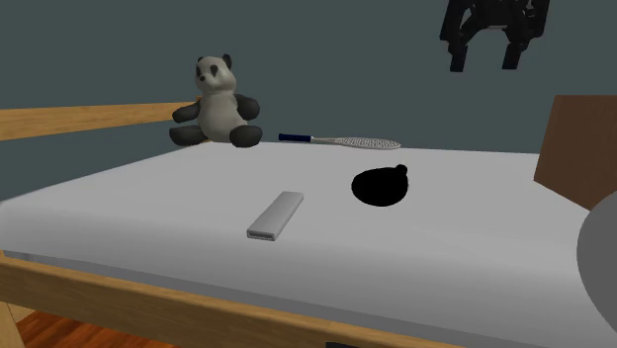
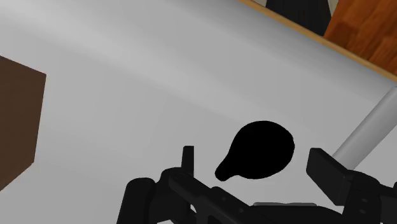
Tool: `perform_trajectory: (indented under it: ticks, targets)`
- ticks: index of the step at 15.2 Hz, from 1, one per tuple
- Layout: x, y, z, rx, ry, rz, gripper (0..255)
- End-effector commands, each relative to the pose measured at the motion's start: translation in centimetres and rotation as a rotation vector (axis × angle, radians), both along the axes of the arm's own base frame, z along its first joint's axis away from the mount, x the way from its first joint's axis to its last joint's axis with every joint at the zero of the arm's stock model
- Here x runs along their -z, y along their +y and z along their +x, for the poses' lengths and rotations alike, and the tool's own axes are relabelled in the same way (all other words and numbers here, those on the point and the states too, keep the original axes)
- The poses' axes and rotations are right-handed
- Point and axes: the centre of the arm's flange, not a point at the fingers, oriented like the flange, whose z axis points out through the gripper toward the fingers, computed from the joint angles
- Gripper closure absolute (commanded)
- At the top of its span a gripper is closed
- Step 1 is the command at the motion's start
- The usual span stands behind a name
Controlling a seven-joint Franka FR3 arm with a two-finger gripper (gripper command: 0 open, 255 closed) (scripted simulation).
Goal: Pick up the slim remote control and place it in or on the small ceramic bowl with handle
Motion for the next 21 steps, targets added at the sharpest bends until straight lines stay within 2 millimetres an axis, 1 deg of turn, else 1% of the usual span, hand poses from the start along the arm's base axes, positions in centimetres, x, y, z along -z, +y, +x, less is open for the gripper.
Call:
perform_trajectory:
  ticks: [1,11,21]
  targets:
    - [0.0,0.0,0.0,0.0,0.0,0.0,0]
    - [7.3,10.7,2.6,0.065,0.04,0.008,0]
    - [14.7,21.4,5.5,0.131,0.08,0.015,0]
